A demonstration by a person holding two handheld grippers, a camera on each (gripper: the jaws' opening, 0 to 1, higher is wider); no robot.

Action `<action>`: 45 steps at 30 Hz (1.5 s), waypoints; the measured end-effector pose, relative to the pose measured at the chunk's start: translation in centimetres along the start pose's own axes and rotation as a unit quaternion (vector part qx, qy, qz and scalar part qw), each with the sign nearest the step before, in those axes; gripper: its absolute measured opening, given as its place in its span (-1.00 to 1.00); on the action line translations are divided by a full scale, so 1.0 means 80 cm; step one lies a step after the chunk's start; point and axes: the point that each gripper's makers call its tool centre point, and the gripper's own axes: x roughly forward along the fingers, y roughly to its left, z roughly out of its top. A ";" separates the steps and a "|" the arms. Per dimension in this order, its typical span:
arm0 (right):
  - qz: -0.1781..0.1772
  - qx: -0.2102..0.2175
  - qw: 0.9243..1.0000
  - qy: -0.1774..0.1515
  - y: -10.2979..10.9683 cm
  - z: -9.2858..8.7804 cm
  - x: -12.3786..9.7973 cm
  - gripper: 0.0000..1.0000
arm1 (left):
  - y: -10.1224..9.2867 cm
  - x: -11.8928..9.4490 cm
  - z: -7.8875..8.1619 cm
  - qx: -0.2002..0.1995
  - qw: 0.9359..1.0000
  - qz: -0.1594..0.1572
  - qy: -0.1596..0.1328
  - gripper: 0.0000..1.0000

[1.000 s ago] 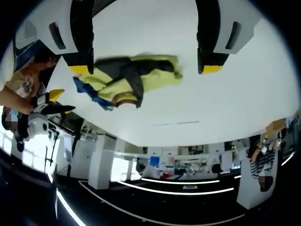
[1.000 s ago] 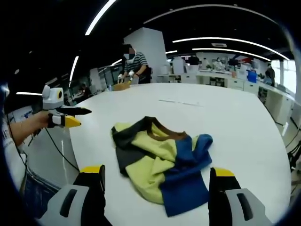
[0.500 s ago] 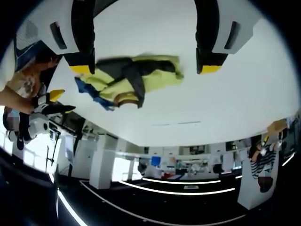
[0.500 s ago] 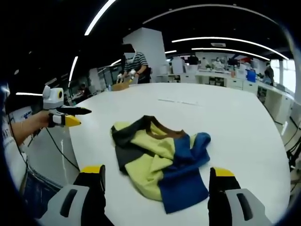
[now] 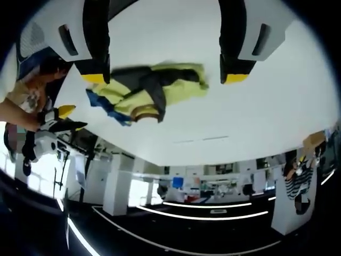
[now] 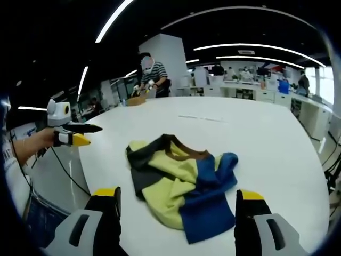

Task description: Fold the garment on the visible template until the final outline fits inside the template.

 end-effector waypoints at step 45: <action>-0.019 -0.014 0.998 0.060 -0.036 -0.011 0.112 -0.59 | -0.070 0.129 -0.025 0.023 0.996 -0.065 0.055 -0.54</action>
